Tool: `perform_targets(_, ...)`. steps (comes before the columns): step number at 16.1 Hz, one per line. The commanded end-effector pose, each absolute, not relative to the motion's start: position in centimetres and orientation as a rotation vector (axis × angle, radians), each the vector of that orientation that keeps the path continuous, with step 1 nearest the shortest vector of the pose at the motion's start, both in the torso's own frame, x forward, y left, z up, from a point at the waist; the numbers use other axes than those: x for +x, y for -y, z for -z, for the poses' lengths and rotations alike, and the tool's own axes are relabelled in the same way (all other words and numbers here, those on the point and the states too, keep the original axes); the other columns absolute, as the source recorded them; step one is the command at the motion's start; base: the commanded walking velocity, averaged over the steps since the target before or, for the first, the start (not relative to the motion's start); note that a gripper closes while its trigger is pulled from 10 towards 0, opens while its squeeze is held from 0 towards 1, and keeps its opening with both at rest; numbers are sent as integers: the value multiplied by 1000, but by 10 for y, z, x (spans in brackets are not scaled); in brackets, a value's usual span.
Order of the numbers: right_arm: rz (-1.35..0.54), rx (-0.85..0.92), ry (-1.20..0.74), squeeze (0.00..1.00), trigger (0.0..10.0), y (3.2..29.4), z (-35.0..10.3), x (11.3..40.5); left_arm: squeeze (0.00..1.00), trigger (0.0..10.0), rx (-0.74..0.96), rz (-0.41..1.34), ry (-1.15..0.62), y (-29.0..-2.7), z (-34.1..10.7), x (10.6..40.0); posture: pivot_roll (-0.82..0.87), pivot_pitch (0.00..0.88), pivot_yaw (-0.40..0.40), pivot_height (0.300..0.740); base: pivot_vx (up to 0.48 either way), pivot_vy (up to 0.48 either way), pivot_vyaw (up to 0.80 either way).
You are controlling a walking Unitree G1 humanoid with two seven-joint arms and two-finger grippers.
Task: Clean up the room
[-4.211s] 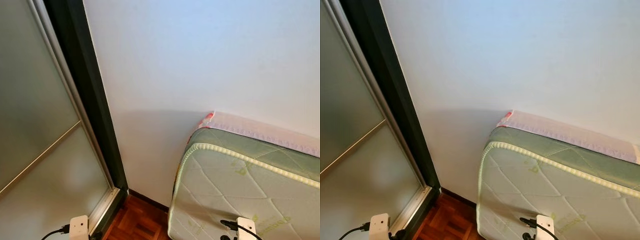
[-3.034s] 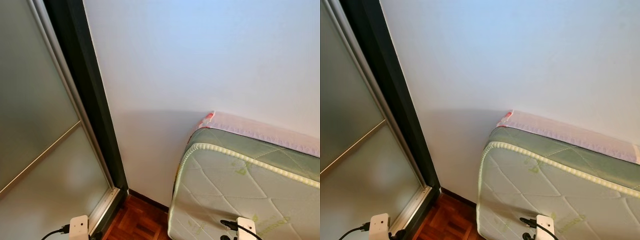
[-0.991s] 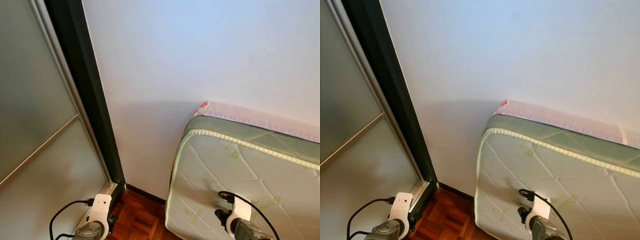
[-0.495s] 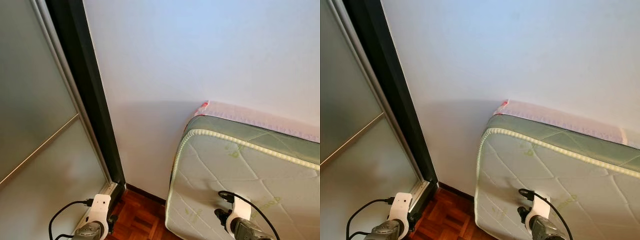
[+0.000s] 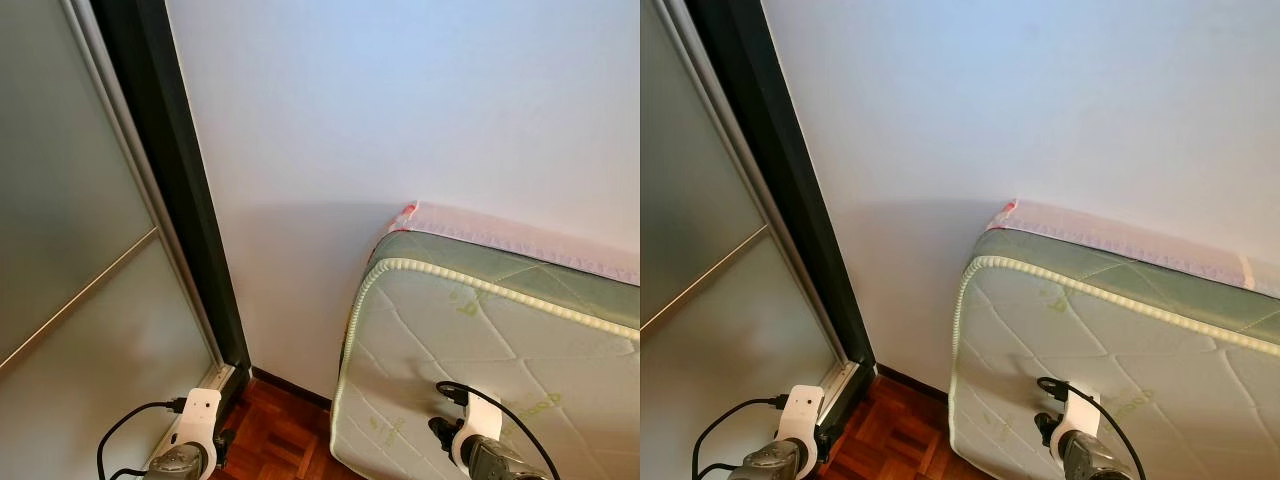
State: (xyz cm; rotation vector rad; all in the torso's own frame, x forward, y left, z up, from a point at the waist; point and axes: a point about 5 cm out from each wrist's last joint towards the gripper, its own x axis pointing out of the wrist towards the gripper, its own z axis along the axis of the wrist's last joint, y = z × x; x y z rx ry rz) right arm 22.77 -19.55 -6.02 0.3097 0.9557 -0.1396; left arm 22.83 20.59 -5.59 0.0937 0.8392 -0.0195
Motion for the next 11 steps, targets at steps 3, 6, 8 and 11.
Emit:
perform_targets(3,119,252,-834,0,10000,206,37,257,0,10000,82,10,-844,-207,56,228,83,0,-73,740,-183,0,0)
perform_targets(6,108,242,-841,0,10000,206,38,257,0,10000,73,4,-844,-207,57,227,85,0,-73,740,-92,0,0)
perform_targets(8,102,238,-844,0,10000,206,38,256,0,10000,74,3,-845,-207,57,227,86,0,-73,740,0,0,0)
perform_targets(11,93,227,-847,0,10000,205,39,256,0,10000,76,5,-847,-207,57,226,82,0,-70,740,0,0,0)
